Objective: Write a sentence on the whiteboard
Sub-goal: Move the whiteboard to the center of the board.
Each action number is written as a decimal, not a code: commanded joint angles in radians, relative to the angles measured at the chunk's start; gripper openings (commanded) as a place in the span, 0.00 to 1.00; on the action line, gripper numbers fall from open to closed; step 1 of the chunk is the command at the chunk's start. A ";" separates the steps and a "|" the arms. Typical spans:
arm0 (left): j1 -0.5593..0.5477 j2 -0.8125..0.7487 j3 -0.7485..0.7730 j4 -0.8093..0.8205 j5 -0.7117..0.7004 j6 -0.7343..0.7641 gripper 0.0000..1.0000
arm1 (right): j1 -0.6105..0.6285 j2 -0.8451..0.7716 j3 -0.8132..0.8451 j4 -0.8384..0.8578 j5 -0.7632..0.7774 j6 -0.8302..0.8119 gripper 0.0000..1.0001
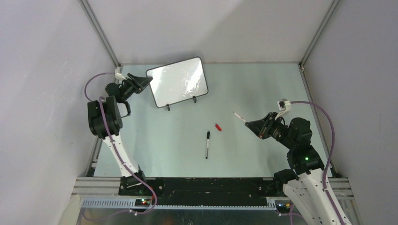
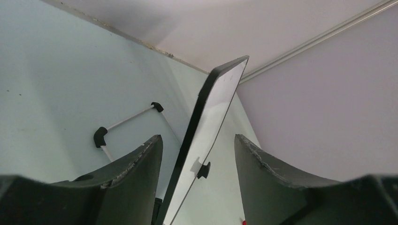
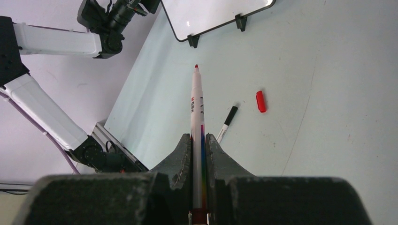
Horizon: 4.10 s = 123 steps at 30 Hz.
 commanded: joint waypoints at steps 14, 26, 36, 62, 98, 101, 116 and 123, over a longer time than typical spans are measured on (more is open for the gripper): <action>-0.024 0.074 0.136 -0.001 0.113 -0.082 0.55 | 0.000 0.013 0.027 0.033 -0.020 -0.011 0.00; -0.056 0.127 0.208 -0.064 0.190 -0.107 0.42 | -0.001 0.014 0.027 0.032 -0.020 -0.011 0.00; -0.065 0.204 0.244 0.187 0.242 -0.336 0.26 | -0.001 0.008 0.027 0.029 -0.023 -0.009 0.00; -0.139 0.043 -0.030 0.383 0.376 -0.348 0.20 | 0.000 -0.016 0.027 0.043 -0.044 0.010 0.00; -0.263 -0.288 -0.538 0.384 0.234 -0.082 0.47 | 0.001 -0.046 0.027 0.045 -0.070 0.034 0.00; -0.262 -0.291 -0.536 0.383 0.233 -0.078 0.67 | -0.001 -0.045 0.027 0.044 -0.066 0.034 0.00; -0.244 -0.419 -0.516 0.055 0.154 0.175 0.99 | -0.001 -0.029 0.027 0.042 -0.046 0.024 0.00; -0.264 -0.711 -0.454 -0.702 -0.099 0.703 1.00 | -0.002 -0.015 0.027 0.045 -0.038 0.020 0.00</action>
